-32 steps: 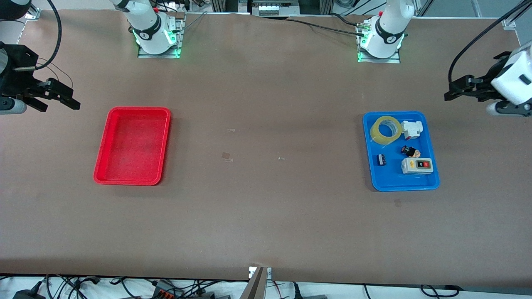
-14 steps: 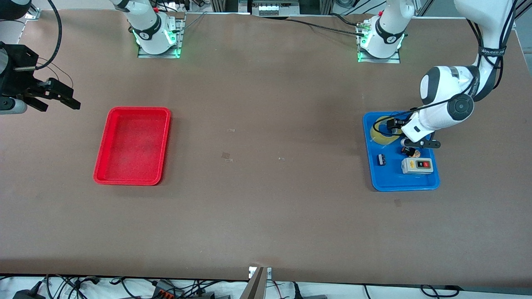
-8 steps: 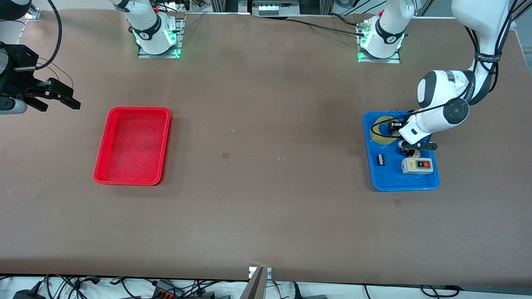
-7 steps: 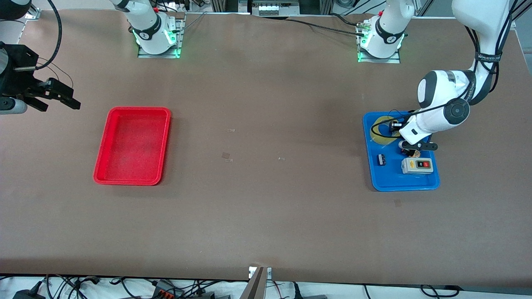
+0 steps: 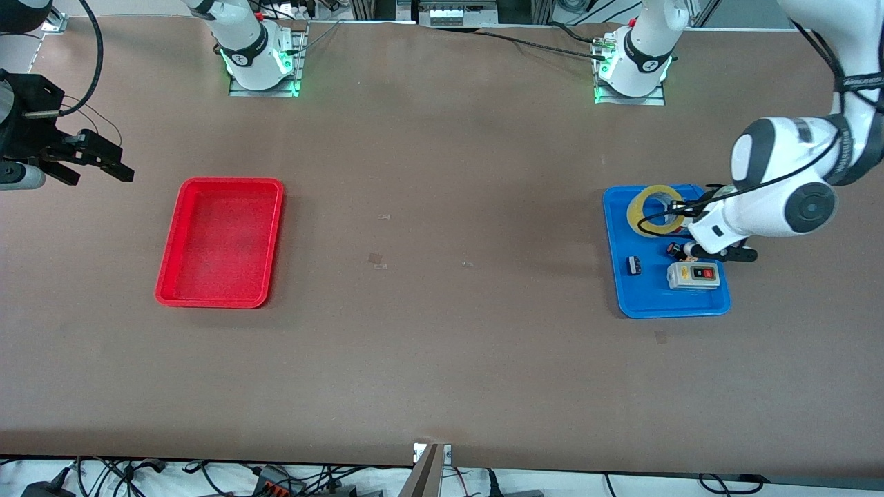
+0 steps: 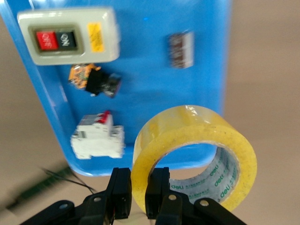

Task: Place and move tape with both arms
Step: 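Carry the tape roll with the left gripper to the table middle and release it, then reach the right gripper to the tape roll while the left gripper withdraws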

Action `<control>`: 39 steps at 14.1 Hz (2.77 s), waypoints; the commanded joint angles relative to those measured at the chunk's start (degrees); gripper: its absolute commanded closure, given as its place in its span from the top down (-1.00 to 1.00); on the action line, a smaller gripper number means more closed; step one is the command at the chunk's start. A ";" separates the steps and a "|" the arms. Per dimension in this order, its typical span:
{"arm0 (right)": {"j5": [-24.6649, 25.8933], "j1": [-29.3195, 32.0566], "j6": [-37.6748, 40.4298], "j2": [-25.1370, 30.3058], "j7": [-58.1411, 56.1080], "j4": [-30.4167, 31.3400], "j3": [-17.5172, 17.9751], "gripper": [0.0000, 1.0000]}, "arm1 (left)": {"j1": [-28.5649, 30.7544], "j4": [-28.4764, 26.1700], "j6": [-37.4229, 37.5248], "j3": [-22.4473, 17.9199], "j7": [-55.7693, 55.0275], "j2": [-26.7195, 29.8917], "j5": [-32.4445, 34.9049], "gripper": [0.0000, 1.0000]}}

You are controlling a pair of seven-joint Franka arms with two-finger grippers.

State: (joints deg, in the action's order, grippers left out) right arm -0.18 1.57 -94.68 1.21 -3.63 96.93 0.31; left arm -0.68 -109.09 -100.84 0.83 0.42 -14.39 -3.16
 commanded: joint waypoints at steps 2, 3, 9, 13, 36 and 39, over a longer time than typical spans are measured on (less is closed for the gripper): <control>-0.44 -0.60 0.90 0.29 -0.32 -0.78 -0.40 1.00 | -10.10 8.00 2.67 -0.04 -16.62 -6.16 -8.42 -1.00; -0.44 -0.60 0.90 0.29 -0.41 -0.78 -0.40 1.00 | -13.43 9.49 1.10 -0.04 -22.24 -7.92 -11.05 -1.00; -0.53 -0.43 1.96 0.29 -0.32 -0.51 -0.49 1.00 | -32.86 10.91 -19.52 -0.04 -55.04 -14.07 -19.50 -1.00; -0.61 -0.25 2.04 0.11 -0.32 -0.16 -0.66 1.00 | -42.99 21.08 -27.04 -0.13 -69.30 -24.96 -19.60 -0.97; -9.40 -20.96 -12.43 -23.24 -1.83 -1.13 0.22 1.00 | -9.18 14.45 14.89 -5.14 -23.40 7.34 -0.36 1.00; -8.35 -28.09 -19.91 -29.84 6.76 -3.14 0.04 1.00 | -3.64 13.72 17.78 -5.22 -10.31 11.92 1.93 1.00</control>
State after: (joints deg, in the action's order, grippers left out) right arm -8.19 -22.59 -112.19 -24.36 -1.55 96.90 1.12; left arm -6.86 -92.23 -84.03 -5.15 -17.39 -7.59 -3.59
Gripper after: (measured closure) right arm 0.000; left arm 0.000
